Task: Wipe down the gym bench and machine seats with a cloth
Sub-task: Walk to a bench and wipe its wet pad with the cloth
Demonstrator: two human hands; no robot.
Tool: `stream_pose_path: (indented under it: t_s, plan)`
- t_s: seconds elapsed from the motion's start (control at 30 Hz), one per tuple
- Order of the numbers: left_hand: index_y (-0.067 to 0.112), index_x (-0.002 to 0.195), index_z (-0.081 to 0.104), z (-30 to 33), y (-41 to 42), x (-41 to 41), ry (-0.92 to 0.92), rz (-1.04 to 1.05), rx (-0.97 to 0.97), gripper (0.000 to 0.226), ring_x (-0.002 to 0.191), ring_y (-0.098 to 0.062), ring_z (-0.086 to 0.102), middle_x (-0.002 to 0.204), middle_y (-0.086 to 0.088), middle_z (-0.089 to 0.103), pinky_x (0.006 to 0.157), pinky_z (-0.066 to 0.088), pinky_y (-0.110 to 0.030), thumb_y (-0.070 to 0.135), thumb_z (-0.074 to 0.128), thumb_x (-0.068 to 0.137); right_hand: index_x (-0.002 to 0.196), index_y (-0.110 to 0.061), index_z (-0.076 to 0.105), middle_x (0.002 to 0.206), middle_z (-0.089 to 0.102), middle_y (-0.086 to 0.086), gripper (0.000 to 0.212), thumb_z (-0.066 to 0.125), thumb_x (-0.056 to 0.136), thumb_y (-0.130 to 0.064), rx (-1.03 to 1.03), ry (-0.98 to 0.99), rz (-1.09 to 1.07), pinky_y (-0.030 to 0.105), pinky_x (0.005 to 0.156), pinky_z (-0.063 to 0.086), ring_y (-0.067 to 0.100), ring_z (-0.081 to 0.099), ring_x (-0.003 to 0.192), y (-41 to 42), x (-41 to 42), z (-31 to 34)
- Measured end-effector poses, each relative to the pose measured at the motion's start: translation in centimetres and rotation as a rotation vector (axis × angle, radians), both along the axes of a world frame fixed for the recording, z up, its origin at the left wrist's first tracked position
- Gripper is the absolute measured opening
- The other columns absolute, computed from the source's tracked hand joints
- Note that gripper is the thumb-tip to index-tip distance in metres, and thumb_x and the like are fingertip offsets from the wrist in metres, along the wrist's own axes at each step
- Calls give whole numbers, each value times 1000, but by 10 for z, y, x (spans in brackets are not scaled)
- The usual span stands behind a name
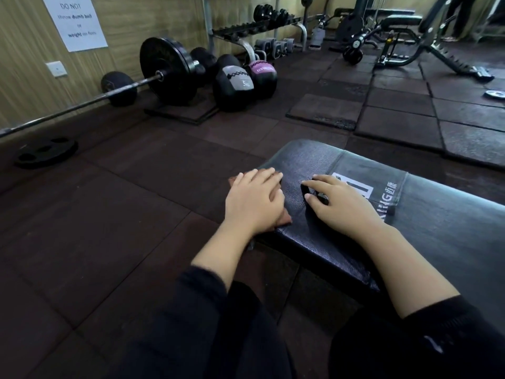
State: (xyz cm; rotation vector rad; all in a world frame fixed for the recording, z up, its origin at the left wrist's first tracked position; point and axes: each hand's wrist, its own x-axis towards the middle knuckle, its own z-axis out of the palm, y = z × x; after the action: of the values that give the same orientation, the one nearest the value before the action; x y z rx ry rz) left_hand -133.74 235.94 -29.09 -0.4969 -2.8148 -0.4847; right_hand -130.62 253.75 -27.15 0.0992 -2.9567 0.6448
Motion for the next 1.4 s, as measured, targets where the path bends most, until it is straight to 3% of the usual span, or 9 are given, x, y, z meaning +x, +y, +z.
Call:
stream_pose_path:
  t_s: [0.1, 0.17, 0.33, 0.5, 0.73, 0.87, 1.0, 1.17, 1.4]
  plan:
    - [37, 146, 37, 10, -7, -21, -283, 159, 131, 50, 137, -18, 31, 154, 15, 29, 111, 24, -34, 37, 36, 95, 127, -41, 52, 144, 40, -14, 35, 45, 93, -41, 3, -9, -19, 45, 110, 33, 17, 36, 135, 0, 0, -1]
    - [36, 146, 35, 10, -13, -16, -331, 259, 232, 50, 132, -24, 37, 152, 11, 32, 105, 30, -35, 37, 35, 96, 127, -42, 52, 143, 40, -16, 35, 45, 93, -41, 8, -7, -16, 45, 109, 34, 17, 36, 135, 1, 0, -2]
    - [15, 141, 45, -10, -11, 29, -80, 411, 172, 52, 123, -27, 42, 145, -2, 43, 101, 32, -40, 30, 28, 95, 126, -21, 58, 137, 48, -3, 34, 47, 94, -27, -70, 94, -62, 32, 104, 35, 16, 43, 128, 11, -2, -1]
    - [1, 127, 60, -16, 11, 40, 88, 98, 10, 61, 121, -32, 49, 134, -9, 56, 107, 37, -44, 28, 25, 84, 122, -9, 60, 128, 56, 11, 41, 42, 86, 0, -137, 185, -241, 32, 100, 35, 29, 48, 120, 33, -4, 10]
    - [4, 138, 48, 5, 50, 6, -28, -142, -170, 73, 134, -29, 37, 149, -10, 42, 116, 19, -39, 34, 6, 86, 117, -9, 64, 124, 61, 9, 48, 39, 80, 8, -193, 195, -299, 20, 94, 30, 24, 50, 118, 42, 6, 16]
    - [19, 143, 45, 25, 54, -3, -135, -215, 28, 44, 143, -18, 27, 156, 3, 32, 118, 15, -33, 30, 39, 100, 111, -10, 67, 116, 65, 8, 35, 49, 85, 3, -206, 217, -93, 15, 90, 29, 22, 54, 113, 14, 11, 18]
    - [27, 136, 54, 19, 12, -5, -89, 54, 286, 40, 137, -17, 36, 149, 9, 42, 113, 28, -35, 29, 42, 98, 119, -10, 61, 119, 59, 9, 30, 52, 91, -9, -204, 163, 72, 10, 87, 25, 21, 51, 116, -18, 2, 13]
    - [24, 143, 45, 2, -12, 1, -230, 141, 354, 43, 143, -8, 28, 153, 9, 37, 119, 15, -33, 31, 32, 103, 133, -23, 51, 142, 44, 5, 44, 54, 91, -34, -89, 97, 73, 26, 108, 20, 20, 35, 134, -50, -7, 8]
    - [22, 144, 43, 2, -5, 5, -223, 176, 304, 45, 145, -7, 19, 156, 8, 31, 119, 8, -32, 30, 35, 101, 121, -14, 61, 132, 52, 11, 38, 50, 86, -19, -10, 106, -104, 40, 109, 28, 29, 39, 126, -21, -18, 8]
